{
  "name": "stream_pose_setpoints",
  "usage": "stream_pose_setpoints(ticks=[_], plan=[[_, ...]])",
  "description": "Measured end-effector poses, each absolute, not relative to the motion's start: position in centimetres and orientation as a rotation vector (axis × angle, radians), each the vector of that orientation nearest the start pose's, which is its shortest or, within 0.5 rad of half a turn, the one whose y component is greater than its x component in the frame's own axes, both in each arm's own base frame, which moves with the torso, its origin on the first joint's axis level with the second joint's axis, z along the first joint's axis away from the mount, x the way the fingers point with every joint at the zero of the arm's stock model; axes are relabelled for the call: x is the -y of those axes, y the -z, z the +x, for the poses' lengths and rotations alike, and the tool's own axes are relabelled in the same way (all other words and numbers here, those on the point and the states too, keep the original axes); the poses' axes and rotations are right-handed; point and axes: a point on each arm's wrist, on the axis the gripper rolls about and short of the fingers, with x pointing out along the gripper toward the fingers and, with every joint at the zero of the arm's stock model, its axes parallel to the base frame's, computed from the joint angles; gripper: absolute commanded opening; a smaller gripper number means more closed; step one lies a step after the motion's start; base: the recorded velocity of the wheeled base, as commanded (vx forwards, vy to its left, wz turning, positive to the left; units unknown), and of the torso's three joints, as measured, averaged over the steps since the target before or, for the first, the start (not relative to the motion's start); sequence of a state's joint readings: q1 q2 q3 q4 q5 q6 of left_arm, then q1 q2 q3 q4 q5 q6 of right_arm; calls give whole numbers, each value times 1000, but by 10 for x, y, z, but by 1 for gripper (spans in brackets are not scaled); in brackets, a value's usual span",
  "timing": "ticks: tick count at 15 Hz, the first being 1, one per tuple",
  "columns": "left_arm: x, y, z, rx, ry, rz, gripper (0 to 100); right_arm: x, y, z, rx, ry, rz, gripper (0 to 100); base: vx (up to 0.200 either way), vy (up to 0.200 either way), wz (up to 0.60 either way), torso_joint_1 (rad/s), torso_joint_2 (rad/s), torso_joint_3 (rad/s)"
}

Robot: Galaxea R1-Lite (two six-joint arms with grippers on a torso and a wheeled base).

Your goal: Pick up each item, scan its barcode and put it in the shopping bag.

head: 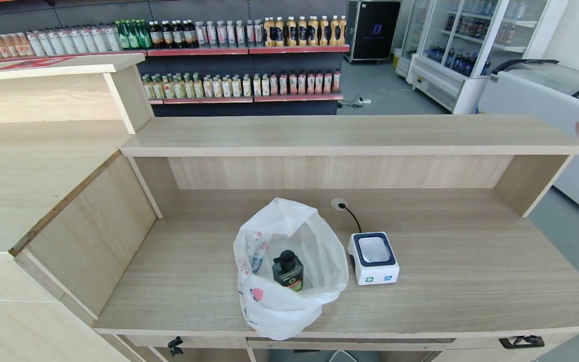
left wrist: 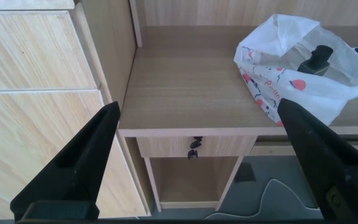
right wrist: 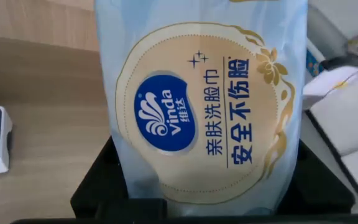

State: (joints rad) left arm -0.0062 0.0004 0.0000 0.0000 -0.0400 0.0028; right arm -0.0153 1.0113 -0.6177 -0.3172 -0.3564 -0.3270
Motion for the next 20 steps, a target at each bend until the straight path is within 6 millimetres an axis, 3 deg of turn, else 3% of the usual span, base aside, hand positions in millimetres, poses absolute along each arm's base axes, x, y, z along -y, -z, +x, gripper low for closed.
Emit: stream_pose_setpoints(ticks=[3, 6, 11, 13, 16, 20], plan=[[1, -75, -23, 0, 45, 3, 100, 8, -225, 127, -342, 356, -213, 0, 0, 0, 0, 0, 0, 0], [1, -75, -23, 0, 47, 3, 100, 4, -225, 126, -334, 163, -192, 0, 0, 0, 0, 0, 0, 0], [1, -75, -23, 0, 46, 3, 100, -3, -234, 126, -258, -57, -31, 0, 0, 0, 600, 0, 1, 3], [1, -75, -23, 0, 46, 3, 100, -4, -238, 132, -270, -123, 54, 0, 0, 0, 600, 2, 7, -2], [1, -75, -23, 0, 45, 3, 100, -2, -226, 146, -431, -289, 156, 0, 0, 0, 0, 0, 0, 0], [1, -75, -23, -1, 45, 3, 100, 21, -215, 169, -484, -573, 333, 0, 0, 0, 0, 0, 0, 0]])
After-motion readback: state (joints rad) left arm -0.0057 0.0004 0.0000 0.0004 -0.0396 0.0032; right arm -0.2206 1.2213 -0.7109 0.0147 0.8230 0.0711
